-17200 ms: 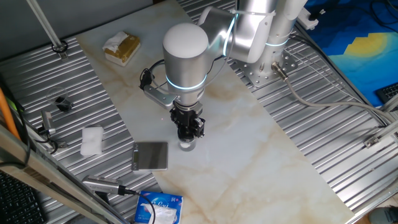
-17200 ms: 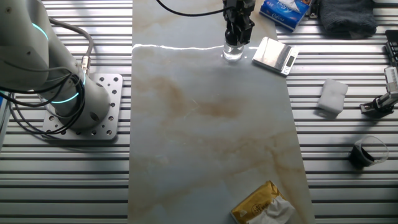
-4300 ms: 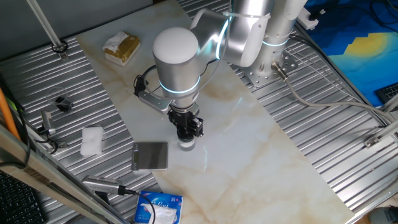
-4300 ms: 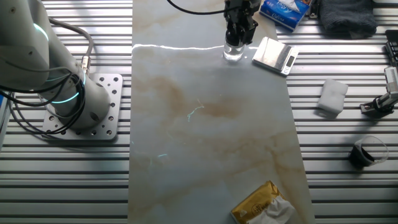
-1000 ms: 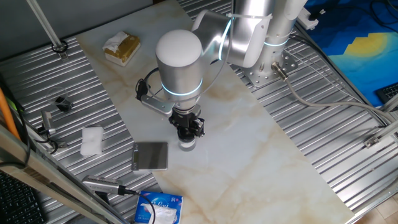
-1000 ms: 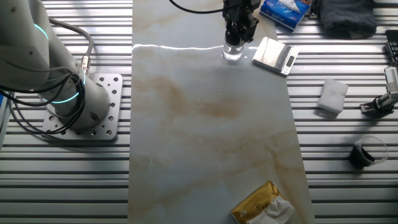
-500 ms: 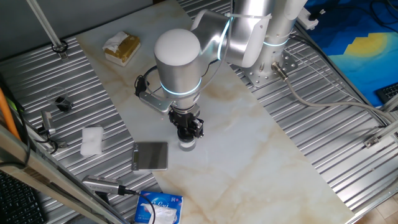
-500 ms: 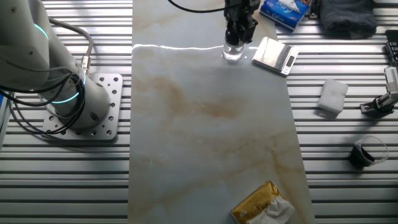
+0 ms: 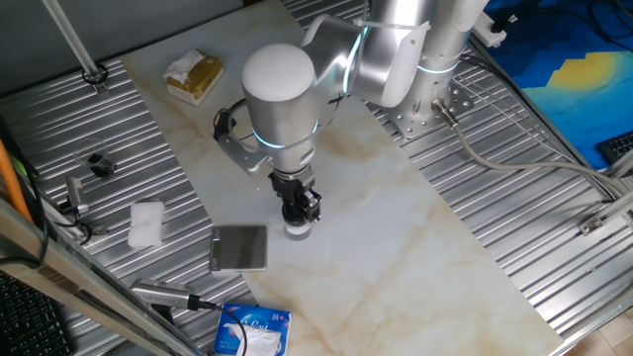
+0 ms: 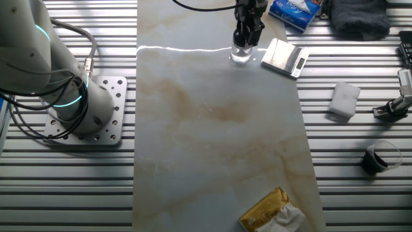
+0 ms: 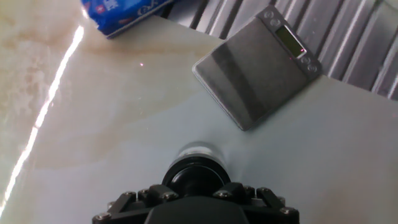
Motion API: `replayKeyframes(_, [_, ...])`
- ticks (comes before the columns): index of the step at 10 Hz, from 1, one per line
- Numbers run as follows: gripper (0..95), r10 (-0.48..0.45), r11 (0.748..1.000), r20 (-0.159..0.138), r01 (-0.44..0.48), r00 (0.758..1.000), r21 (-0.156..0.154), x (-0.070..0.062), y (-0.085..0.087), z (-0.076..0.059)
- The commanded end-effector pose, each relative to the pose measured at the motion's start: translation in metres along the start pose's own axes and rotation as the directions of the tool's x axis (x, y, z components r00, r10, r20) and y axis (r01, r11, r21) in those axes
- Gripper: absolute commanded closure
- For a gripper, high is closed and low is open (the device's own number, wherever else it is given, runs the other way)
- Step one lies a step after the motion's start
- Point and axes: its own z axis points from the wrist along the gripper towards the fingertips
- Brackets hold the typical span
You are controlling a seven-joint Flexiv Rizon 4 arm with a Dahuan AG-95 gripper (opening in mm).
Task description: Screw the lid onto the jar
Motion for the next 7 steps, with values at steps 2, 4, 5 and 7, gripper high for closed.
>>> replayKeyframes(2, [95.0, 0.103, 0.995, 0.003, -0.103, 0.995, -0.013, 0.0001, -0.0004, 0.0003])
replayKeyframes(4, [95.0, 0.133, 0.991, 0.003, -0.133, 0.991, -0.015, 0.0001, -0.0004, 0.0003])
replayKeyframes(5, [95.0, 0.141, 0.99, 0.003, -0.14, 0.99, -0.015, 0.0001, -0.0004, 0.0003])
replayKeyframes(7, [95.0, 0.148, 0.989, 0.003, -0.148, 0.989, -0.014, 0.0001, -0.0004, 0.0003])
